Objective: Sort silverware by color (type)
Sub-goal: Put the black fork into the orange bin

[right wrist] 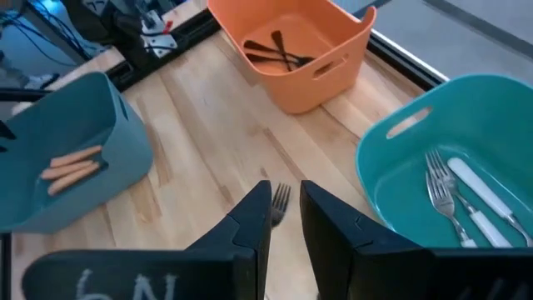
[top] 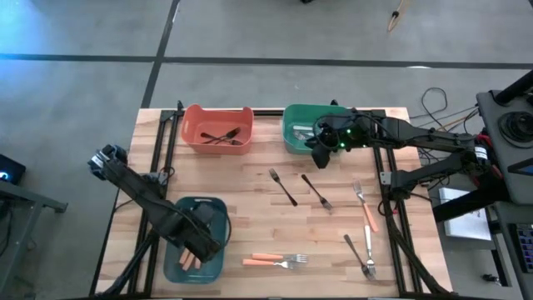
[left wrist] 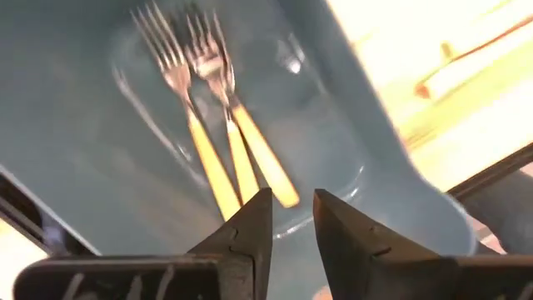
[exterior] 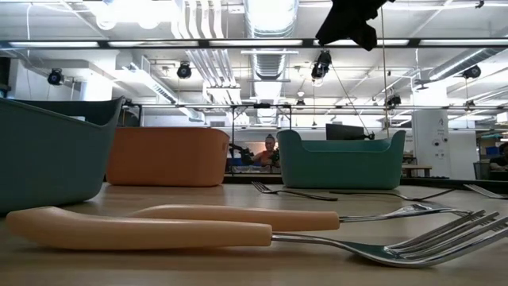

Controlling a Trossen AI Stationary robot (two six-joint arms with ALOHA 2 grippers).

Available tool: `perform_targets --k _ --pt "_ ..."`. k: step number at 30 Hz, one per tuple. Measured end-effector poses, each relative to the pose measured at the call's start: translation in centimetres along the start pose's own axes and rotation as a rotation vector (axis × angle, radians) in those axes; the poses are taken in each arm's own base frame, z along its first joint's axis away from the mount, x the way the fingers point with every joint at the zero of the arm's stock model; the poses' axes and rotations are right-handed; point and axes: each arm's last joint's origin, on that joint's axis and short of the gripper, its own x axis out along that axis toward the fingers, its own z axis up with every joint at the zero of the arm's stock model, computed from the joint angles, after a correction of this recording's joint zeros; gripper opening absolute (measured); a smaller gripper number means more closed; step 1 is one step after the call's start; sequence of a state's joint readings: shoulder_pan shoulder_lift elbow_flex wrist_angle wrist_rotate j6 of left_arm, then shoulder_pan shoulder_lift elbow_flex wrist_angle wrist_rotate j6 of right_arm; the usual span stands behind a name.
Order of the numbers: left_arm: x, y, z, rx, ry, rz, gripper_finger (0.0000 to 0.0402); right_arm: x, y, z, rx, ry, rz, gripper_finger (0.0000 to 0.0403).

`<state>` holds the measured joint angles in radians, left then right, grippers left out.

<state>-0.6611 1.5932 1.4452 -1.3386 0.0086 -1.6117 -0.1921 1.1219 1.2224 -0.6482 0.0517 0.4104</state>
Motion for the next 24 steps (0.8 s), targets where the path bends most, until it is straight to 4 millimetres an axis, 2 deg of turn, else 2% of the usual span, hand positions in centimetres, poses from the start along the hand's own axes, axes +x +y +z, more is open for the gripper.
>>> perform_targets --k 8,16,19,21,24 --pt "-3.6 0.1 2.6 0.16 -0.143 -0.024 0.0045 0.0 0.1 0.1 0.086 0.006 0.036 0.0059" --pt "-4.2 1.6 5.1 0.348 -0.262 0.134 0.0023 -0.1 1.0 0.1 0.189 0.014 0.134 0.0059" --pt "-4.3 2.3 5.9 0.48 -0.299 0.194 0.0007 -0.1 1.3 0.3 0.221 -0.007 0.16 0.0059" --pt "-4.2 3.1 6.4 0.571 -0.314 0.238 0.0002 -0.2 1.6 0.5 0.235 -0.03 0.184 0.0059" --pt "-4.1 4.8 7.7 0.619 -0.333 0.297 0.0001 -0.2 1.8 0.8 0.26 -0.051 0.219 0.0059"
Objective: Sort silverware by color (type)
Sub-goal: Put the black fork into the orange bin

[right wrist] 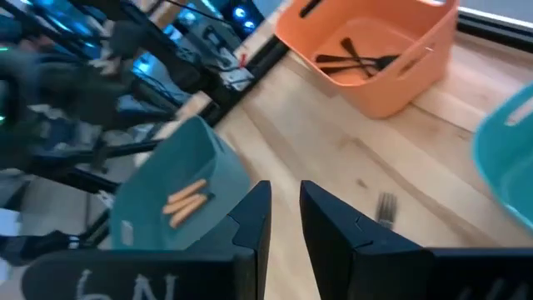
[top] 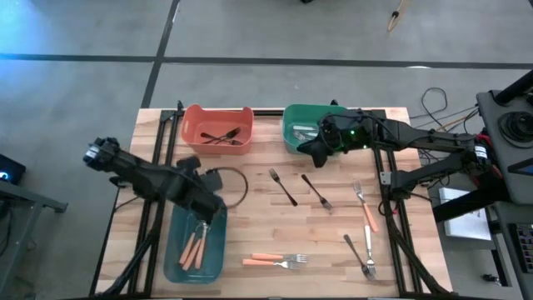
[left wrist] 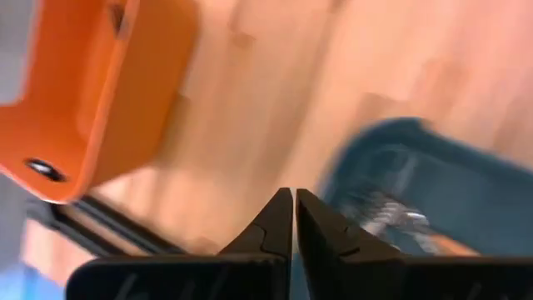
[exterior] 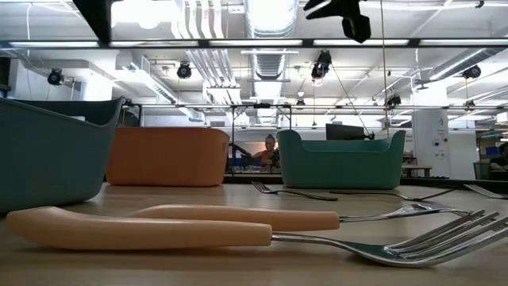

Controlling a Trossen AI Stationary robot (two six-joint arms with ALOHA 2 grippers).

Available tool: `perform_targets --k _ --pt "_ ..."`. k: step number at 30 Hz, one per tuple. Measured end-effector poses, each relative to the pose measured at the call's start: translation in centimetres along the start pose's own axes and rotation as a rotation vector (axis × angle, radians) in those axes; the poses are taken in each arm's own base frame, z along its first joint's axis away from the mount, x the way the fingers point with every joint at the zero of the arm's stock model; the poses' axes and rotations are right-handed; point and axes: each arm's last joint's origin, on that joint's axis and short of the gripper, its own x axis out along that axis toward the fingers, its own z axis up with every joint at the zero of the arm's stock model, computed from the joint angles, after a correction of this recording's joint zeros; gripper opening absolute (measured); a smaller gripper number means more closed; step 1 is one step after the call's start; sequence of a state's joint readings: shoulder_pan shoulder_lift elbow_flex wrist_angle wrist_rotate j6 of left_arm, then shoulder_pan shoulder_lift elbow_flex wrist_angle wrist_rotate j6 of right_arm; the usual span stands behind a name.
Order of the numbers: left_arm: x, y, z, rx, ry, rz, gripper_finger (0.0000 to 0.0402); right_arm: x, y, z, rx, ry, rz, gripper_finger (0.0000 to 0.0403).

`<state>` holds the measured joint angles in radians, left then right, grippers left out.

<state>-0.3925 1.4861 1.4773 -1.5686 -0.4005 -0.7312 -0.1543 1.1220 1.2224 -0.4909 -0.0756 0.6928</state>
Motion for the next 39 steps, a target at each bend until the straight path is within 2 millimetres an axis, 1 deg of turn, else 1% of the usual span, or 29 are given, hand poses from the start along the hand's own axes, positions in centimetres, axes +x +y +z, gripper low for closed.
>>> perform_targets --k 2,4,6,9,12,15,21,25,29,34,39 --pt "0.6 1.4 0.1 0.002 -0.032 0.019 0.0001 0.0 0.1 0.1 0.006 -0.003 0.019 0.0059" --pt "1.0 2.7 0.2 -0.03 -0.115 -0.003 0.0 0.0 0.1 0.1 0.007 0.0 0.016 0.0059" --pt "1.3 3.7 0.6 -0.077 -0.238 -0.073 0.0 0.0 0.1 0.1 0.015 0.0 0.016 0.0059" --pt "1.7 4.5 0.8 -0.141 -0.464 -0.206 0.0 0.0 0.1 0.1 0.017 -0.001 0.015 0.0059" --pt "2.2 5.0 0.7 -0.184 -0.672 -0.373 0.0 0.0 0.1 0.1 0.017 0.001 0.014 0.0059" --pt "3.4 5.3 0.4 -0.259 -0.822 -0.49 0.0 0.5 0.0 0.0 0.036 0.011 0.005 0.0059" --pt "5.4 5.6 -0.6 -0.453 -1.047 -0.635 0.0 2.9 -0.6 -0.5 0.067 0.073 -0.03 0.0059" --pt "5.9 6.0 -1.4 -0.574 -1.193 -0.731 0.0 4.6 -1.0 -1.0 0.081 0.124 -0.055 0.0059" --pt "6.3 6.6 -2.5 -0.698 -1.296 -0.736 0.0 6.0 -1.6 -1.7 0.112 0.176 -0.1 0.0059" --pt "6.5 7.4 -3.6 -0.806 -1.337 -0.674 0.0 7.6 -2.5 -2.9 0.159 0.295 -0.159 0.0059" --pt "6.2 8.1 -3.9 -0.92 -1.368 -0.564 0.0 9.6 -3.2 -5.0 0.16 0.426 -0.242 0.0059"
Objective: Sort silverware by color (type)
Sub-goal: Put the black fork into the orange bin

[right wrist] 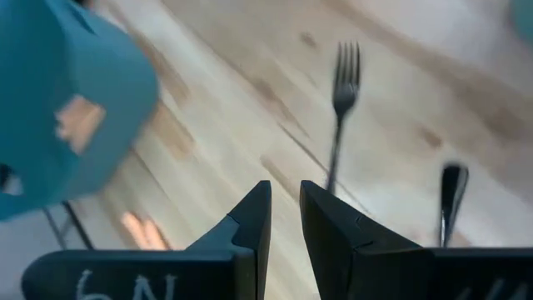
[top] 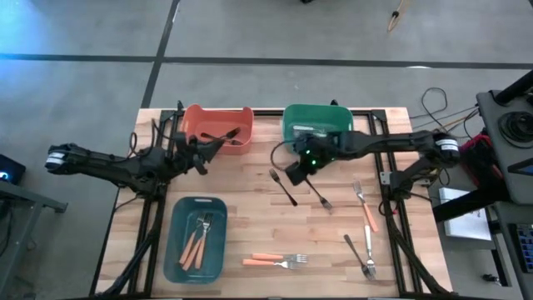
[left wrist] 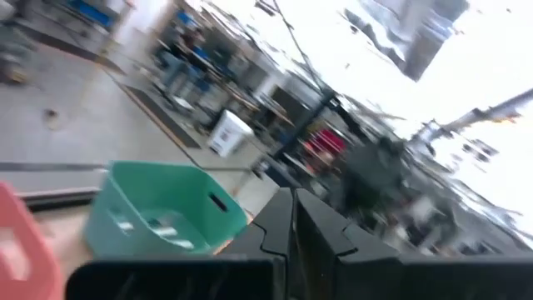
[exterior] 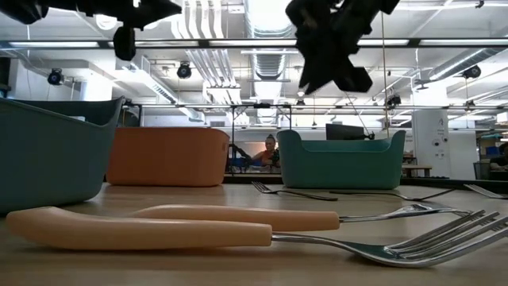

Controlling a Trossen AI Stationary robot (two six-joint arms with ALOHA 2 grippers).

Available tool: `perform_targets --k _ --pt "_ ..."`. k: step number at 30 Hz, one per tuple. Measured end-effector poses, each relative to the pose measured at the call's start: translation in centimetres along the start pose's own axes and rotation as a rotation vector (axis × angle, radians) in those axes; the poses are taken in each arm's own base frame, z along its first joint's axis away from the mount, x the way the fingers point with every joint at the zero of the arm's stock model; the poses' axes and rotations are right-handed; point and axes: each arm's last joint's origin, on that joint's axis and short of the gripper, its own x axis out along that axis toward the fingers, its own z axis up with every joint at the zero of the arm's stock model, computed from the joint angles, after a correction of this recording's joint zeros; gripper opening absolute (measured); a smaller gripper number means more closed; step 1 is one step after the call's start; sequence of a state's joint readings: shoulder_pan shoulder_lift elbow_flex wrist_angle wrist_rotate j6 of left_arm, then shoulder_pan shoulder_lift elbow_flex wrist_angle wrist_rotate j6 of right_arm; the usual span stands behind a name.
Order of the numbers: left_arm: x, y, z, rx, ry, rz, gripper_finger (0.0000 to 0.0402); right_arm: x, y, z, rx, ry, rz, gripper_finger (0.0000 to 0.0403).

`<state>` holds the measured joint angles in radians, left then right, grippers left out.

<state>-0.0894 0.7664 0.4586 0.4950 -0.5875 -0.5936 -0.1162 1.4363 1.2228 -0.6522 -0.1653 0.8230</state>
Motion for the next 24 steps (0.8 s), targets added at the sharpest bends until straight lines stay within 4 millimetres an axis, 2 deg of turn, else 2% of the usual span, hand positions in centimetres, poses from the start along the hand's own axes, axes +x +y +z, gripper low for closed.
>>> perform_targets --k 6,13,18,24 --pt "0.0 0.1 0.4 0.0 -0.064 0.087 0.0 3.7 0.4 -1.7 -0.011 0.118 -0.078 0.0059" --pt "0.1 -0.7 1.5 -0.017 -0.089 0.075 0.0 7.0 1.5 -3.5 -0.094 0.287 -0.262 0.0058" --pt "0.3 -1.3 2.3 0.002 -0.094 0.1 0.0 9.1 1.9 -2.8 -0.136 0.293 -0.337 0.0058" --pt "0.4 -2.1 3.3 0.009 -0.104 0.099 0.0 11.6 1.1 -1.1 -0.138 0.303 -0.362 0.0059"
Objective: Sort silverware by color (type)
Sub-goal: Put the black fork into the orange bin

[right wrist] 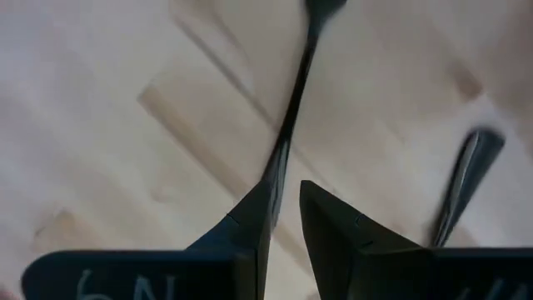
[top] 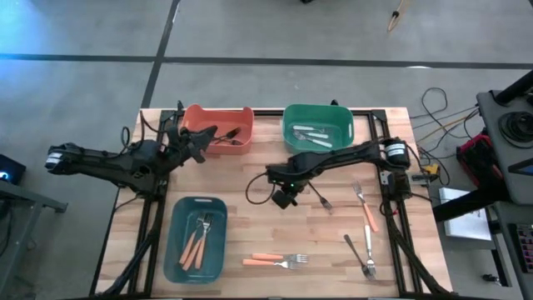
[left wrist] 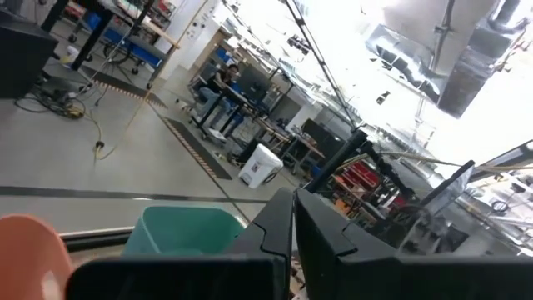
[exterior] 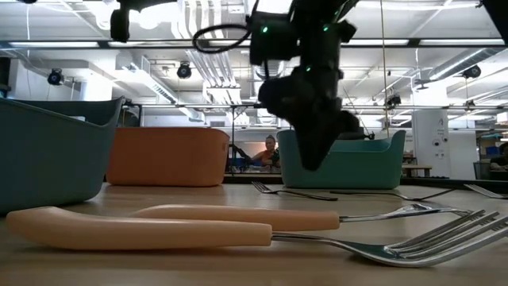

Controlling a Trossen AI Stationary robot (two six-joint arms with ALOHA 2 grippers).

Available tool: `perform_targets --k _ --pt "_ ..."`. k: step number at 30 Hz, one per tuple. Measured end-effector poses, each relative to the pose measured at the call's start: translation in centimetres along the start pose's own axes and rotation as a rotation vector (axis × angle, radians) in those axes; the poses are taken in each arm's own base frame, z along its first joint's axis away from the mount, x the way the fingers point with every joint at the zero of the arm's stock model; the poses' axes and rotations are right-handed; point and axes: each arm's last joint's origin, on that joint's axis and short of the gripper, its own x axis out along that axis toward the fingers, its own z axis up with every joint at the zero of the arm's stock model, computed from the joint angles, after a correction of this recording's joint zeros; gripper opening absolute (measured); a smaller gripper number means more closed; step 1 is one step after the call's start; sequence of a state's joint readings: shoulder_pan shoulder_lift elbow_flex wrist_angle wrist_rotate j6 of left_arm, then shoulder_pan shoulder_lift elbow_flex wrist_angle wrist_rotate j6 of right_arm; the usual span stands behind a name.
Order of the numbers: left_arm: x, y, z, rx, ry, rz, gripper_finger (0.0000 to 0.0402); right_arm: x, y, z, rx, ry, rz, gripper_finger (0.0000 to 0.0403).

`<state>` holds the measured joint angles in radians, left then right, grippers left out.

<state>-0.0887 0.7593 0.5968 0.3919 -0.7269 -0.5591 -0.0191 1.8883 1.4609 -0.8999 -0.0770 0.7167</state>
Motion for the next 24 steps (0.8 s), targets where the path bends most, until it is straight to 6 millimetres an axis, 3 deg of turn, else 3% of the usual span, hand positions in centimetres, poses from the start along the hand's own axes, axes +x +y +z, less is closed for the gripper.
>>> perform_targets --k 7,13,18,24 --pt "0.1 -1.0 1.4 0.072 -0.009 -0.003 0.0 -0.6 -0.5 2.4 0.014 -0.044 0.027 0.0068" --pt "0.2 -1.6 2.2 0.144 0.009 0.008 0.0 -1.0 -1.1 3.7 0.049 -0.079 0.046 0.0131" --pt "0.2 -1.7 2.5 0.171 0.007 0.034 0.0 0.7 -1.3 4.4 0.053 -0.072 0.036 0.0177" --pt "0.2 -1.8 2.8 0.185 0.011 0.038 0.0 2.8 -1.4 4.6 0.055 -0.03 0.006 0.0187"
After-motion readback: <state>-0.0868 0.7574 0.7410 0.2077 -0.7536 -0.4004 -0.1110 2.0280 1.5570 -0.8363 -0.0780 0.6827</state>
